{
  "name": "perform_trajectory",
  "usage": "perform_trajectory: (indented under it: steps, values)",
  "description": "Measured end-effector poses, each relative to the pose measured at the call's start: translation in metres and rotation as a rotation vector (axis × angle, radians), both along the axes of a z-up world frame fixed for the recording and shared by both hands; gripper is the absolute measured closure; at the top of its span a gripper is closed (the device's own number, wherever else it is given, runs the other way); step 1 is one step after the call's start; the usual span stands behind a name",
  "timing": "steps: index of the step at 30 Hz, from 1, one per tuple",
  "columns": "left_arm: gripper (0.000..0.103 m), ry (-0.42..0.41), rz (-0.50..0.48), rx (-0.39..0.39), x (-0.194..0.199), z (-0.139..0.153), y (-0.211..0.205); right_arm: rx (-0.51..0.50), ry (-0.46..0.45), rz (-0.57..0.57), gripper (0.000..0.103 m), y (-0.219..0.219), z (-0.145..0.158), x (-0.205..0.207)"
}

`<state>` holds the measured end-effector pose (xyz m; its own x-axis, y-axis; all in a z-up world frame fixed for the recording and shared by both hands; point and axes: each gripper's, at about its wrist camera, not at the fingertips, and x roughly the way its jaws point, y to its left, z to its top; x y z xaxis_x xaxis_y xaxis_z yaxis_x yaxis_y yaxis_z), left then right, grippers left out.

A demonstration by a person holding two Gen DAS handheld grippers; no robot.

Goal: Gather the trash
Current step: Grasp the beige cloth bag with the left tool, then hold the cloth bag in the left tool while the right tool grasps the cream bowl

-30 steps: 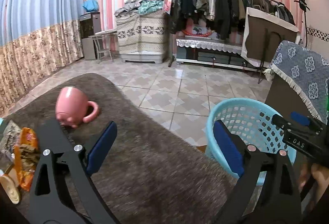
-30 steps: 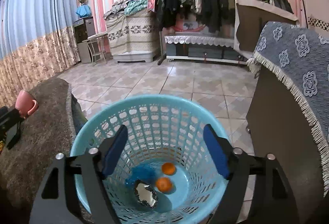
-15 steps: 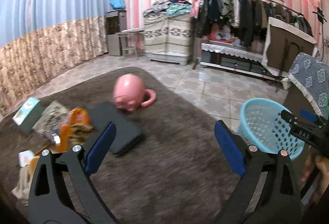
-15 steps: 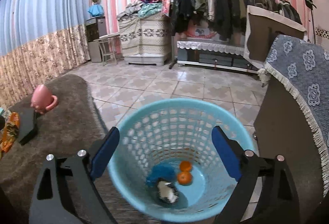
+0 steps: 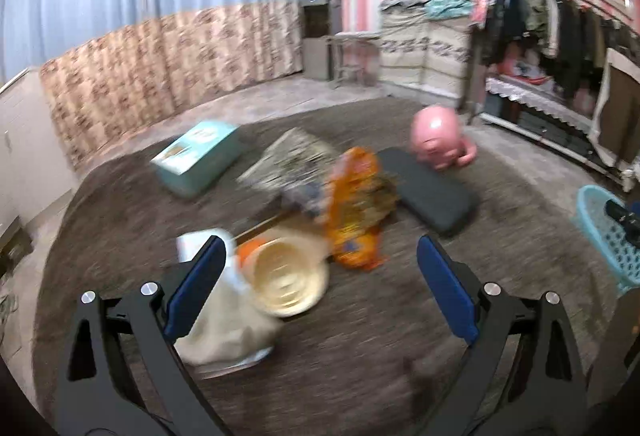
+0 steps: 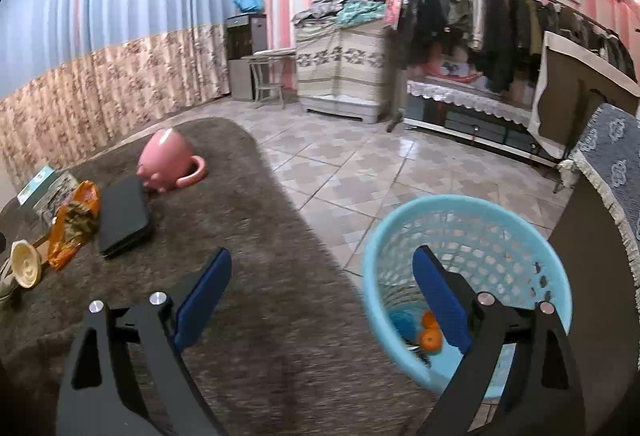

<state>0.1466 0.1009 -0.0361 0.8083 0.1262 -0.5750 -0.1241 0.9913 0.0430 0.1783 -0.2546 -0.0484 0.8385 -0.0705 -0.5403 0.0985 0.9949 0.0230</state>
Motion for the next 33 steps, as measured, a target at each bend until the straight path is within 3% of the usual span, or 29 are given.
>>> perform_trajectory:
  steps: [5,9,12,15,17,20,27,33]
  values:
    - [0.01,0.037,0.067,-0.012,-0.017,-0.014,0.041,-0.012,0.023,0.03,0.013,0.015,-0.003,0.001]
    - [0.014,0.085,0.092,-0.076,-0.02,-0.03,0.068,-0.022,0.043,0.046,0.013,0.023,-0.006,0.004]
    - [0.026,0.106,0.079,-0.1,-0.016,-0.038,0.074,-0.026,0.055,0.051,0.013,0.026,-0.007,0.006]
    - [0.048,0.12,0.049,-0.109,-0.011,-0.046,0.071,-0.037,0.066,0.057,0.013,0.03,-0.01,0.006]
    - [0.07,0.141,0.027,-0.129,-0.007,-0.048,0.068,-0.047,0.074,0.061,0.013,0.033,-0.01,0.008]
    - [0.082,0.141,0.016,-0.116,-0.007,-0.047,0.066,-0.061,0.085,0.074,0.013,0.038,-0.011,0.009]
    - [0.087,0.033,0.003,-0.063,-0.024,-0.012,0.079,-0.034,0.069,0.126,0.013,0.065,-0.003,0.005]
    - [0.087,-0.019,0.059,-0.049,-0.029,0.001,0.112,-0.009,0.055,0.224,0.013,0.108,-0.001,-0.001]
